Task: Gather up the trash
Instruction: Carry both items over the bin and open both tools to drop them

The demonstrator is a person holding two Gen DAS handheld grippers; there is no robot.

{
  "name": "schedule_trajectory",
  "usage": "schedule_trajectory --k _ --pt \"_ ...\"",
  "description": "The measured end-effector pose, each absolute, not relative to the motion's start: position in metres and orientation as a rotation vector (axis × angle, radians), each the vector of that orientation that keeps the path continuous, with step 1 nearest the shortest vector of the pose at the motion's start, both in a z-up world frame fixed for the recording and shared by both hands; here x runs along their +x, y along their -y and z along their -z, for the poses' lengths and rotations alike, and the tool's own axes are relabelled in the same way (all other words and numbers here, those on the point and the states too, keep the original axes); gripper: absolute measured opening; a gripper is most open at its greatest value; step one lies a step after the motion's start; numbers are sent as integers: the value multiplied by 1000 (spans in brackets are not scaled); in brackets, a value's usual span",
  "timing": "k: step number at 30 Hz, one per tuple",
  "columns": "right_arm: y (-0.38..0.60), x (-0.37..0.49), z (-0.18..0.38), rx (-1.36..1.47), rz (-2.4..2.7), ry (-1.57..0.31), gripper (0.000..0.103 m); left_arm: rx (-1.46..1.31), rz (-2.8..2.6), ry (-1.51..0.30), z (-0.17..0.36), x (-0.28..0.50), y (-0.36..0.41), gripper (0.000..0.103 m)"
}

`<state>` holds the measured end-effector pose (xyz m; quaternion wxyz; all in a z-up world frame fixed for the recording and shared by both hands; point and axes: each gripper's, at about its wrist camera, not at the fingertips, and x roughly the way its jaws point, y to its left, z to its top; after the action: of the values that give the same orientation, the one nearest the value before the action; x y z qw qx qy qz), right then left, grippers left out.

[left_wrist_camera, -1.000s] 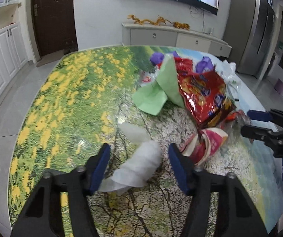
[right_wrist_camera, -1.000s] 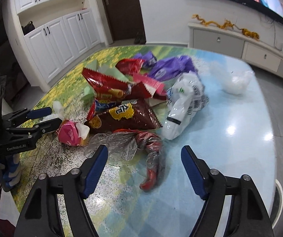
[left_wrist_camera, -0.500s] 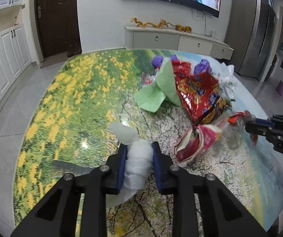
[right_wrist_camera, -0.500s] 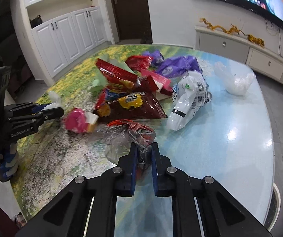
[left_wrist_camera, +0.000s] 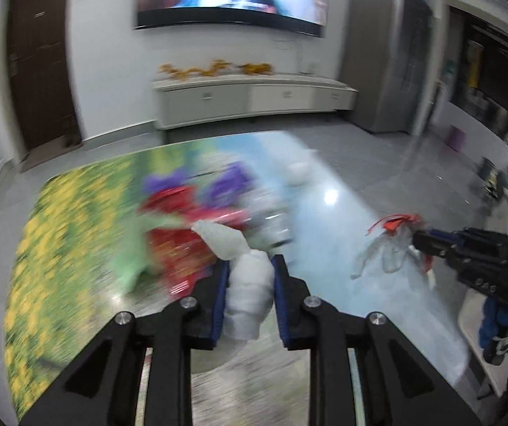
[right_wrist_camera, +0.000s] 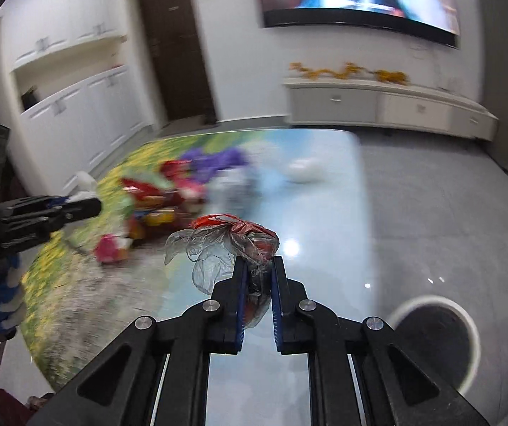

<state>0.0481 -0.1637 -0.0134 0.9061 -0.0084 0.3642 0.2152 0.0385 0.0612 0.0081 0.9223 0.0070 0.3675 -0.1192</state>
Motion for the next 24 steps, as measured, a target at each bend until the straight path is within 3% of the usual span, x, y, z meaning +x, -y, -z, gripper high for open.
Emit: schedule_trajectory --k 6,13,24 --pt "265 50 29 56 -210 -795 12 90 427 -798 -10 78 55 22" --pt "346 59 77 132 -58 -907 12 137 566 -949 28 124 176 23" --pt "402 81 144 248 -5 -1048 14 125 637 -1108 83 172 256 28"
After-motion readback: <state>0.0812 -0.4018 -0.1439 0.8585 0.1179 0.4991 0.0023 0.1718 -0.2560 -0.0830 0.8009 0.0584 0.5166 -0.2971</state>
